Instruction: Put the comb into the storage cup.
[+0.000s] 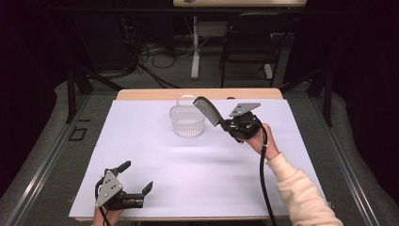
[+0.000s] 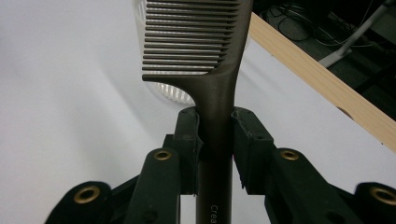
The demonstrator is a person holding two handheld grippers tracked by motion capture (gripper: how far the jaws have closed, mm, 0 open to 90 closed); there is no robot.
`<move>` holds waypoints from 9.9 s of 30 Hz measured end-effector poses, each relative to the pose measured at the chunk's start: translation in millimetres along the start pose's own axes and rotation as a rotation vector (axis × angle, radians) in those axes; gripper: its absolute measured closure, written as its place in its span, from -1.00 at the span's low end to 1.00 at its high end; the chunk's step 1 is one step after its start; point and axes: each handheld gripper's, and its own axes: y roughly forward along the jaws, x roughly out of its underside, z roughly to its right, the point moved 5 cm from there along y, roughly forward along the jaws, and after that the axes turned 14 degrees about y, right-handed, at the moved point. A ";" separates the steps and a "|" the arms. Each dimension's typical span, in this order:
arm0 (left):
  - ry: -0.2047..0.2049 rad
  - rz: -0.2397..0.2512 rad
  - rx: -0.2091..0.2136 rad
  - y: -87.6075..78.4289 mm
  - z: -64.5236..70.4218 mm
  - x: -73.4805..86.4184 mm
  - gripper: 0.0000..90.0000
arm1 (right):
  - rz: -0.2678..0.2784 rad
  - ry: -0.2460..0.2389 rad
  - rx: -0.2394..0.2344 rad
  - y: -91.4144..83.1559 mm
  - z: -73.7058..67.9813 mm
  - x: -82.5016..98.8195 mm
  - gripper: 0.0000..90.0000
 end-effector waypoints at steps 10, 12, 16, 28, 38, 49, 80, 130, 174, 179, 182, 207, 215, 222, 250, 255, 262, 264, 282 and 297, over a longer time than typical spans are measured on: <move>-0.003 -0.002 0.002 0.9 0.4 0.0 -0.99 | 0.015 0.006 0.009 2.3 3.4 -10.0 0.62; -0.004 -0.001 0.003 0.9 0.2 0.1 -0.99 | 0.014 -0.001 0.014 2.7 3.5 -12.2 0.62; -0.003 0.000 0.003 1.0 0.4 -0.1 -0.99 | 0.019 0.001 0.014 4.3 2.8 -16.7 0.62; -0.006 -0.001 0.008 1.5 0.7 0.0 -0.99 | 0.015 -0.023 0.026 7.9 -1.1 -27.5 0.62; -0.010 0.005 0.008 1.6 0.7 -0.2 -0.99 | 0.015 -0.031 0.032 10.0 -2.1 -32.9 0.62; -0.014 0.010 0.006 1.6 0.8 -0.9 -0.99 | 0.031 -0.046 0.041 5.2 -3.2 -43.4 0.62; -0.015 0.019 0.014 1.7 0.6 -1.4 -0.99 | 0.062 -0.050 0.044 23.0 -5.5 -58.9 0.62; -0.013 0.025 0.010 1.8 -0.5 -1.7 -0.99 | 0.167 -0.078 0.060 44.1 -17.6 -91.1 0.62; -0.016 0.027 0.009 1.9 -0.7 -1.5 -0.99 | 0.218 -0.071 0.076 66.0 -14.5 -98.5 0.62; -0.016 0.028 0.009 1.9 -0.8 -1.4 -0.99 | 0.227 -0.063 0.079 68.1 -14.5 -98.6 0.62; -0.015 0.029 0.007 1.8 -1.1 -1.5 -0.99 | 0.234 -0.063 0.076 69.3 -15.2 -99.0 0.62; -0.020 0.031 0.012 1.9 -0.7 -1.4 -0.99 | 0.287 -0.071 0.057 77.7 -23.6 -104.9 0.62; -0.016 0.031 0.012 1.7 -1.2 -1.4 -0.99 | 0.297 -0.084 0.054 79.8 -27.3 -106.4 0.62; -0.018 0.032 0.011 1.8 -1.0 -1.5 -0.98 | 0.297 -0.083 0.047 82.1 -27.8 -106.2 0.62; -0.016 0.032 0.008 1.7 -1.4 -1.6 -0.98 | 0.296 -0.097 0.018 92.7 -38.8 -106.9 0.62; -0.015 0.032 0.009 1.5 -1.5 -1.6 -0.98 | 0.294 -0.100 0.013 94.6 -40.7 -106.7 0.62; -0.016 0.034 0.009 1.5 -1.5 -1.7 -0.98 | 0.292 -0.105 0.007 96.0 -42.0 -106.3 0.62; -0.017 0.034 0.009 1.6 -1.4 -1.7 -0.98 | 0.290 -0.106 0.006 96.3 -42.1 -106.1 0.62; -0.018 0.035 0.009 1.8 -1.6 -1.6 -0.98 | 0.282 -0.118 -0.004 101.3 -43.7 -104.7 0.62; -0.020 0.037 0.008 1.5 -1.5 -1.7 -0.98 | 0.269 -0.130 -0.017 107.7 -46.3 -102.1 0.62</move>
